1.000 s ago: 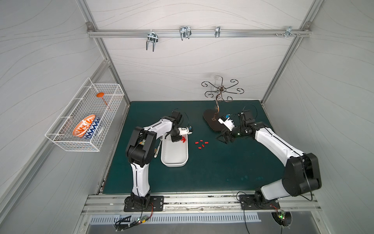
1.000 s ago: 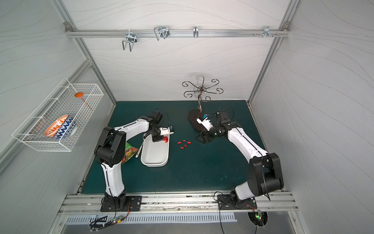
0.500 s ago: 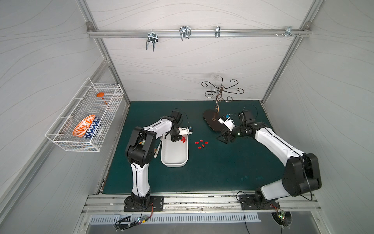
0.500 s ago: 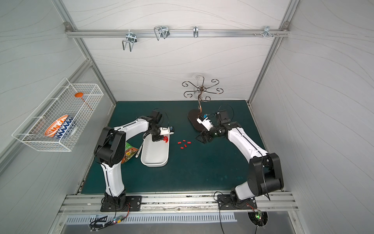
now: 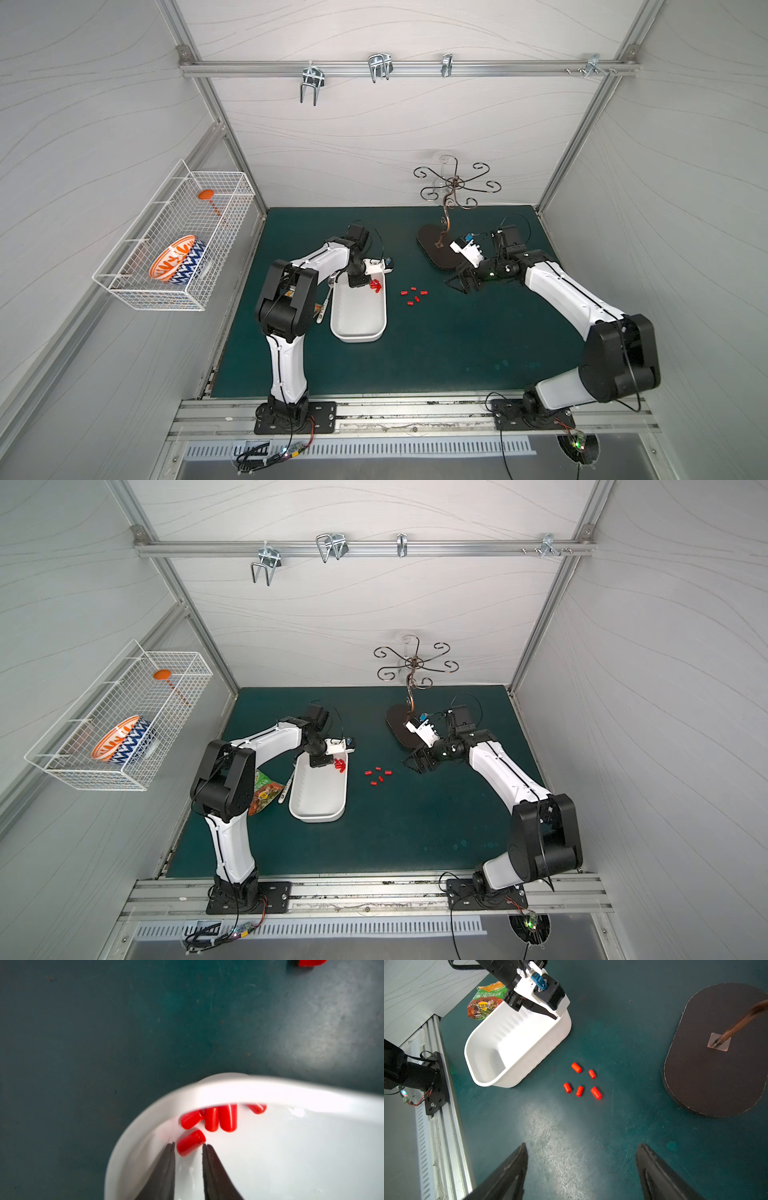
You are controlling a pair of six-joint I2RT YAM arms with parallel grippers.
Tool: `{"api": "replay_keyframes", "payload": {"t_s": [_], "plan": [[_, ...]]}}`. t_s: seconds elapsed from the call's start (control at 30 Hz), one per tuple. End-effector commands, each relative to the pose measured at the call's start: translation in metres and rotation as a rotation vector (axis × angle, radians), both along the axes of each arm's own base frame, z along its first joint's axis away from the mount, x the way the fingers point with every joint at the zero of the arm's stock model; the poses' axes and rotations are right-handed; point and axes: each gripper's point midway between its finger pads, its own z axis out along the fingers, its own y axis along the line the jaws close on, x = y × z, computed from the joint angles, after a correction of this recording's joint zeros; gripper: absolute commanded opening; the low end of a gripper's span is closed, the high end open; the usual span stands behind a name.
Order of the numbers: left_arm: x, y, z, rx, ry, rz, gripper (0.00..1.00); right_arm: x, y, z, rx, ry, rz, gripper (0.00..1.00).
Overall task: Take the screw protection sleeves out of the storage box
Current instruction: Pick up the screw protection sleeve from the storage box.
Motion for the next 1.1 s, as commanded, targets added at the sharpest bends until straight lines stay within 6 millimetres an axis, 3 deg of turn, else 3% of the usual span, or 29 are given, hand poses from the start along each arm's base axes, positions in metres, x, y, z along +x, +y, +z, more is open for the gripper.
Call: {"api": "replay_keyframes", "payload": {"t_s": [0.0, 0.3, 0.43, 0.77, 1.07], "plan": [[0.014, -0.001, -0.002, 0.012, -0.034, -0.026, 0.29, -0.005, 0.000, 0.001, 0.015, 0.015, 0.008, 0.84], [0.005, 0.007, -0.022, 0.065, 0.002, -0.046, 0.30, -0.004, -0.001, 0.001, 0.017, 0.017, 0.004, 0.84], [-0.006, 0.013, -0.024, 0.092, 0.030, -0.054, 0.24, -0.004, -0.001, 0.000, 0.019, 0.022, 0.005, 0.84], [-0.021, 0.017, -0.003, 0.077, 0.043, -0.022, 0.02, -0.002, 0.000, -0.002, 0.022, 0.032, 0.005, 0.84], [-0.032, 0.016, 0.024, 0.008, 0.100, 0.035, 0.00, -0.002, -0.001, 0.002, 0.020, 0.016, 0.005, 0.84]]}}
